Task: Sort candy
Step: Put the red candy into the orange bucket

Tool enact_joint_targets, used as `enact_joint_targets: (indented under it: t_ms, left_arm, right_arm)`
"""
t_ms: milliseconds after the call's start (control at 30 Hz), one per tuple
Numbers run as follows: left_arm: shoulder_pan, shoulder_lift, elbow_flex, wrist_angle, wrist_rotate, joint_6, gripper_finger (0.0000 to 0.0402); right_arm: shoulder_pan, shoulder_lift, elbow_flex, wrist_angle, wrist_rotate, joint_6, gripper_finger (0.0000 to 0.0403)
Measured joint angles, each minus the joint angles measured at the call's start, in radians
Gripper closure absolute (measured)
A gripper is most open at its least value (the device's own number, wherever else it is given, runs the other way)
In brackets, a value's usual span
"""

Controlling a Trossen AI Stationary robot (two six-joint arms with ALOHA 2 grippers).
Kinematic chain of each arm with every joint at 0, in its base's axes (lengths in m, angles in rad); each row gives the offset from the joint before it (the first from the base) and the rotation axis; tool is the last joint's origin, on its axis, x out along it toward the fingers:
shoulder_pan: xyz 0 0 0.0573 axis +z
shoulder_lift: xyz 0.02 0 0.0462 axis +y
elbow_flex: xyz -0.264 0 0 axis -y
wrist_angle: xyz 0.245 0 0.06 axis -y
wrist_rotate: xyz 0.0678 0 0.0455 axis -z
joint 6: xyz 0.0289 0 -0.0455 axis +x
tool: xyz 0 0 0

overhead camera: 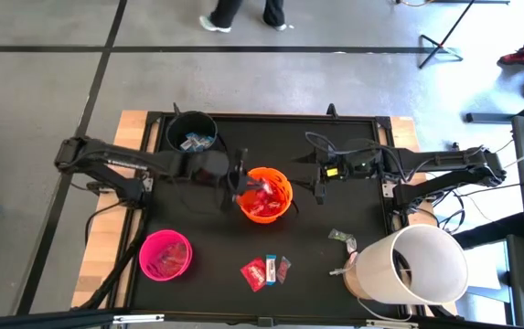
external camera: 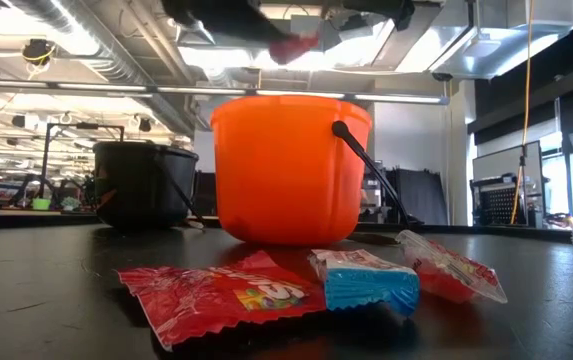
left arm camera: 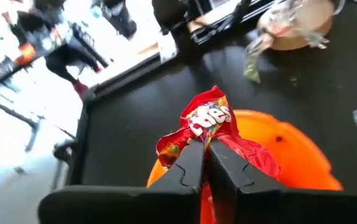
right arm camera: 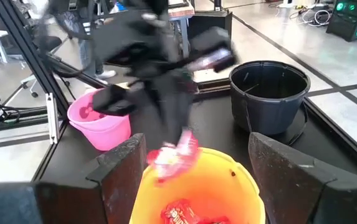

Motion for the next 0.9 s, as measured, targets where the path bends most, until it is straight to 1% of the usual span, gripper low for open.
enact_joint_targets:
  t_ms: [100,233,333,433,533,667,767,900]
  left_arm:
    - [0.053,0.011,0.000,-0.024,0.061,-0.034,0.0373]
    - [0.063,0.014,0.000,-0.040,0.099,-0.040,0.0321]
    - [0.057,0.014,0.000,-0.044,0.090,-0.042,0.0282]
    - [0.039,0.005,0.004,-0.043,0.050,-0.041,0.0257]
    - [-0.004,-0.008,0.045,-0.041,0.057,-0.050,0.0249]
    - [-0.106,-0.010,0.094,-0.034,0.124,-0.032,0.0249]
    - [-0.185,0.005,0.095,-0.039,0.119,-0.002,0.0248]
    - [-0.273,0.052,0.095,-0.062,0.108,-0.054,0.0249]
  right_arm:
    - [0.000,0.000,0.000,-0.008,-0.001,-0.001,0.0118]
    - [0.000,0.000,0.000,-0.026,0.000,-0.003,0.0118]
    - [0.000,0.000,0.000,-0.035,0.014,-0.027,0.0118]
    - [0.000,0.000,0.000,-0.043,0.028,-0.043,0.0118]
    - [0.000,0.000,0.000,-0.047,0.033,-0.052,0.0118]
    - [0.000,0.000,0.000,-0.051,0.033,-0.053,0.0118]
    - [0.000,0.000,0.000,-0.050,0.033,-0.053,0.0118]
    - [0.000,0.000,0.000,-0.050,0.029,-0.050,0.0118]
